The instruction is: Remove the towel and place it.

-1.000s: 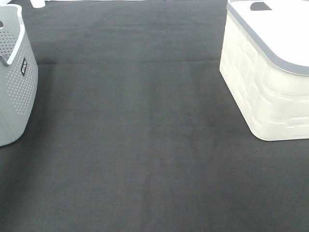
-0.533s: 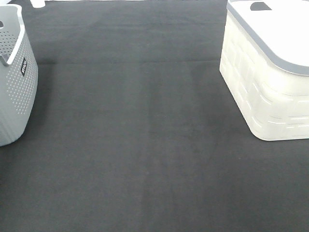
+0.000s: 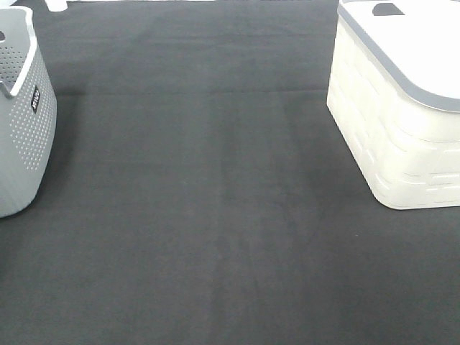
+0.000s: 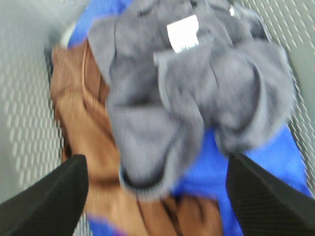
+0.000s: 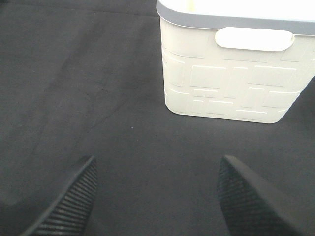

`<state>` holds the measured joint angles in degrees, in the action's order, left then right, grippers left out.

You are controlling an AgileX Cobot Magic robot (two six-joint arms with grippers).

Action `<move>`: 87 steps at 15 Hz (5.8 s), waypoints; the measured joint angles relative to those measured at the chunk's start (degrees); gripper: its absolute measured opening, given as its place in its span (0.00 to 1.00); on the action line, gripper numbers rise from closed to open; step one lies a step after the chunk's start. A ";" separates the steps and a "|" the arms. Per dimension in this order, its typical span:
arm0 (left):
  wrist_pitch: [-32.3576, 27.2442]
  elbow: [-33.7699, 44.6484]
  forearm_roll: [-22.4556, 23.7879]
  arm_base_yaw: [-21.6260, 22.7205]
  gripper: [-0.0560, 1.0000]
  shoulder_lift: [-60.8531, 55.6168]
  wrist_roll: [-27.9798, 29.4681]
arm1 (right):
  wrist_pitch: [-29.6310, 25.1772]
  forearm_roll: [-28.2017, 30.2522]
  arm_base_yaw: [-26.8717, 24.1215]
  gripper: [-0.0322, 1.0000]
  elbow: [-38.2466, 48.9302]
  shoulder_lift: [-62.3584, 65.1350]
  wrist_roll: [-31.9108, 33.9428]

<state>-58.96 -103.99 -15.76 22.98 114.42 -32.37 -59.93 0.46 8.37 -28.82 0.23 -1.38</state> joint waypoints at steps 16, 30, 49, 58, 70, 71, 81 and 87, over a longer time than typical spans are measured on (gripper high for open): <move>15.81 -2.01 -14.32 -2.98 0.71 13.24 -10.71 | 0.00 0.00 0.00 0.70 0.00 0.00 0.00; 17.65 -2.01 -11.46 -4.01 0.05 14.38 -6.47 | 0.00 0.00 0.00 0.70 0.00 0.00 0.00; 13.41 -2.41 -10.54 -4.01 0.05 -9.28 -4.41 | 0.00 0.00 0.00 0.70 0.00 0.00 0.00; 13.81 -13.98 -10.20 -8.77 0.05 -13.64 0.06 | 0.00 0.06 0.00 0.70 0.00 0.00 0.00; 33.23 -24.69 0.80 -35.87 0.05 -11.46 0.11 | 0.00 0.06 0.00 0.70 0.00 0.00 0.00; 32.60 -24.69 1.03 -36.84 0.05 -10.37 0.34 | 0.00 0.06 0.00 0.70 0.00 0.00 0.00; 11.12 -24.69 49.22 -52.37 0.05 -2.01 47.56 | 0.00 0.23 0.00 0.70 0.00 0.00 0.00; 5.33 -24.18 44.92 -57.81 0.05 1.43 49.27 | 0.00 0.23 0.00 0.70 0.00 0.00 0.00</move>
<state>-53.63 -128.17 29.16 -34.84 115.85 16.90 -59.93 0.69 8.37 -28.82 0.23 -1.38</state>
